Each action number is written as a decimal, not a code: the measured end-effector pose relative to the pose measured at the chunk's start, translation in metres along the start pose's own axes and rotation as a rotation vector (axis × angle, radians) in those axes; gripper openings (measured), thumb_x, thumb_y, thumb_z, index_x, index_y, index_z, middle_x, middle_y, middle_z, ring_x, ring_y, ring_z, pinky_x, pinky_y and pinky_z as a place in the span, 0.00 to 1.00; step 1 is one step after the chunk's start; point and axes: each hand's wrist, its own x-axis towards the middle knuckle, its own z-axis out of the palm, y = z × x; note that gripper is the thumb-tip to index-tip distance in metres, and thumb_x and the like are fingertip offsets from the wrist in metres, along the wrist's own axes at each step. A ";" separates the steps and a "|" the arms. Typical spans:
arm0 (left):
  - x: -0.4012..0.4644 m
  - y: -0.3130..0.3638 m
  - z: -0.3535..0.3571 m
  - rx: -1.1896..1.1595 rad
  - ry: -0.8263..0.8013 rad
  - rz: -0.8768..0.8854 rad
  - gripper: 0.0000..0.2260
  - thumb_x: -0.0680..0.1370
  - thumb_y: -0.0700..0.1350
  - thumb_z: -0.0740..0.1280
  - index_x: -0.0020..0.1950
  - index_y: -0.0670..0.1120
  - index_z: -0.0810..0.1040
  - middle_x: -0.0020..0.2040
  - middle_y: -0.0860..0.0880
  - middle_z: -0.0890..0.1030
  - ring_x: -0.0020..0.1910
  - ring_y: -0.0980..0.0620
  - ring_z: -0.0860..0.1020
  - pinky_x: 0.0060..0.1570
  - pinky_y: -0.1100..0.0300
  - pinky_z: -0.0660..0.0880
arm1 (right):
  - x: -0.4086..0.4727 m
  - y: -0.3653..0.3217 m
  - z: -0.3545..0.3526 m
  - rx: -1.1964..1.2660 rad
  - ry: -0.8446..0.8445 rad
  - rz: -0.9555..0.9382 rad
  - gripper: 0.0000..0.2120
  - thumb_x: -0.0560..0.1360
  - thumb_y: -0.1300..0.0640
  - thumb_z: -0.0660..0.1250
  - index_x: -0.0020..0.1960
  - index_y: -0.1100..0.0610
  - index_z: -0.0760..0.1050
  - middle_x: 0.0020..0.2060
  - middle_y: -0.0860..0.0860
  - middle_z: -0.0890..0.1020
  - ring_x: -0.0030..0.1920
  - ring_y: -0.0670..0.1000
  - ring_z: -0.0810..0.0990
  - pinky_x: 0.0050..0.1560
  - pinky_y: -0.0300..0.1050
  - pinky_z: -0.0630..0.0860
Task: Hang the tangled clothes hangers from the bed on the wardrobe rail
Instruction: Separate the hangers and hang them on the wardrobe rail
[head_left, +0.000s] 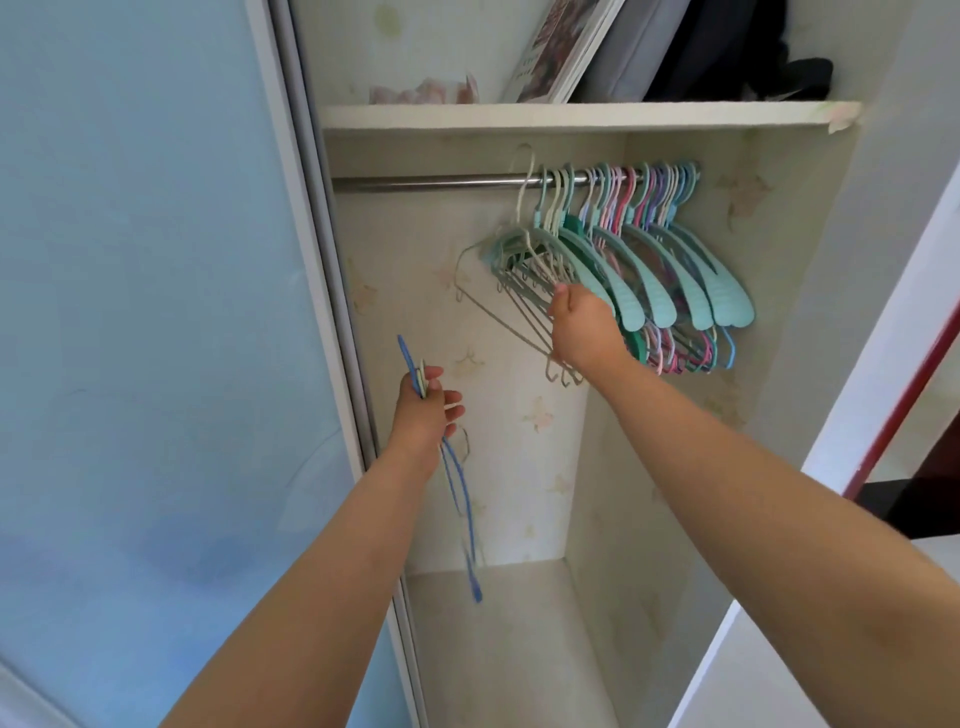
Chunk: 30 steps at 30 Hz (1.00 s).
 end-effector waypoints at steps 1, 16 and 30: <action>-0.002 0.002 0.000 -0.027 0.006 0.047 0.11 0.84 0.41 0.52 0.48 0.53 0.69 0.37 0.48 0.73 0.30 0.51 0.69 0.31 0.57 0.65 | 0.010 -0.003 0.003 -0.038 -0.010 0.006 0.20 0.84 0.53 0.49 0.52 0.67 0.72 0.44 0.65 0.79 0.46 0.62 0.78 0.43 0.49 0.73; -0.026 0.014 -0.024 -0.245 -0.176 -0.009 0.19 0.82 0.58 0.54 0.36 0.49 0.67 0.23 0.53 0.60 0.21 0.57 0.56 0.26 0.62 0.53 | -0.013 0.036 0.029 -0.367 0.107 0.076 0.20 0.80 0.54 0.58 0.68 0.61 0.62 0.59 0.60 0.73 0.58 0.60 0.74 0.57 0.56 0.72; -0.042 0.012 -0.029 -0.508 -0.332 -0.128 0.27 0.75 0.69 0.53 0.26 0.50 0.59 0.25 0.52 0.49 0.22 0.53 0.47 0.25 0.64 0.46 | -0.177 0.160 0.045 0.541 -1.008 0.817 0.37 0.66 0.32 0.69 0.66 0.53 0.71 0.59 0.52 0.80 0.57 0.53 0.80 0.62 0.51 0.71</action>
